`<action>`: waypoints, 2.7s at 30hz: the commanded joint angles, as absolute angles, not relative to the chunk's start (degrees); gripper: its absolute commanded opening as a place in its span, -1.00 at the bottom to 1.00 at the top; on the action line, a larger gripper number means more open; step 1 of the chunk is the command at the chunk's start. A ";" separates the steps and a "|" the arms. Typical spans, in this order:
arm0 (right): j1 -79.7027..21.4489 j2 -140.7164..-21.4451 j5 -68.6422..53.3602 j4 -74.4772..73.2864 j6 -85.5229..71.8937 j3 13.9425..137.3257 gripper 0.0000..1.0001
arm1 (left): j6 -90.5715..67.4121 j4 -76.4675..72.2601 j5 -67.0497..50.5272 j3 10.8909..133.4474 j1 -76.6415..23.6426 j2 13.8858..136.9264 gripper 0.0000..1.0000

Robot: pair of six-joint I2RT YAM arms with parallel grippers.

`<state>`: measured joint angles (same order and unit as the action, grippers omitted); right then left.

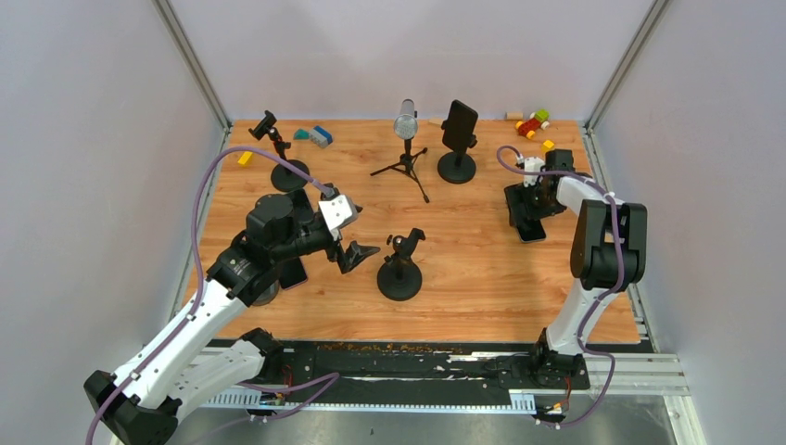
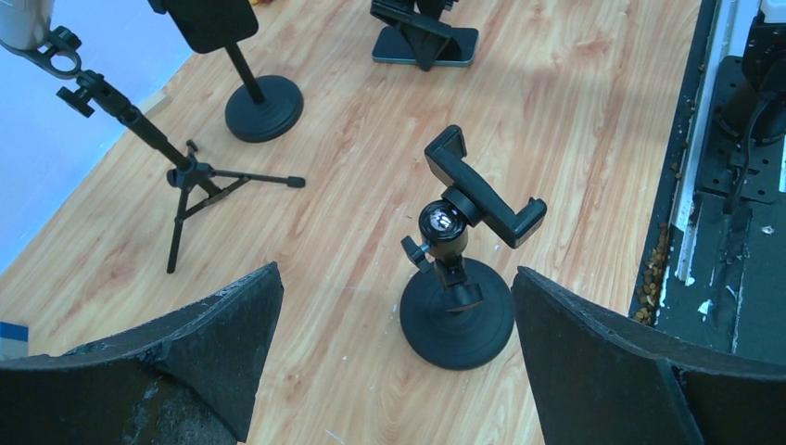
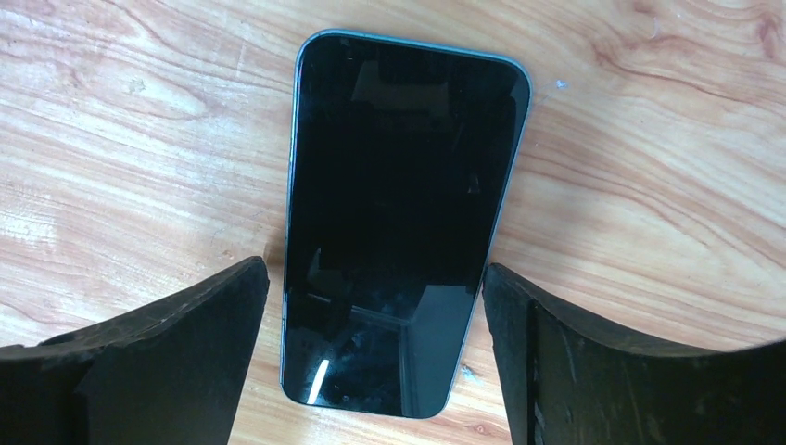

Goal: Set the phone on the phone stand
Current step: Pick up the phone at the center of the board.

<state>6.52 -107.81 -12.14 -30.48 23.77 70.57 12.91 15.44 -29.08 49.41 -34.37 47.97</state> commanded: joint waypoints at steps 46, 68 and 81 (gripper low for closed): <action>5.42 -92.98 -20.71 -33.94 24.73 65.54 -0.47 | 11.27 12.50 -29.49 48.42 -34.03 46.67 1.00; 3.88 -85.37 -27.59 -34.81 25.69 61.27 -0.70 | 8.11 10.67 -29.33 48.85 -34.09 49.27 1.00; -0.86 -73.48 -34.41 -36.01 22.67 61.35 -0.83 | 4.08 10.07 -29.68 51.10 -34.03 52.74 1.00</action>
<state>1.34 -78.17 -30.24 -37.50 24.16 60.34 6.61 12.47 -29.43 48.38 -34.35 51.72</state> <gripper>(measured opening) 0.732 0.999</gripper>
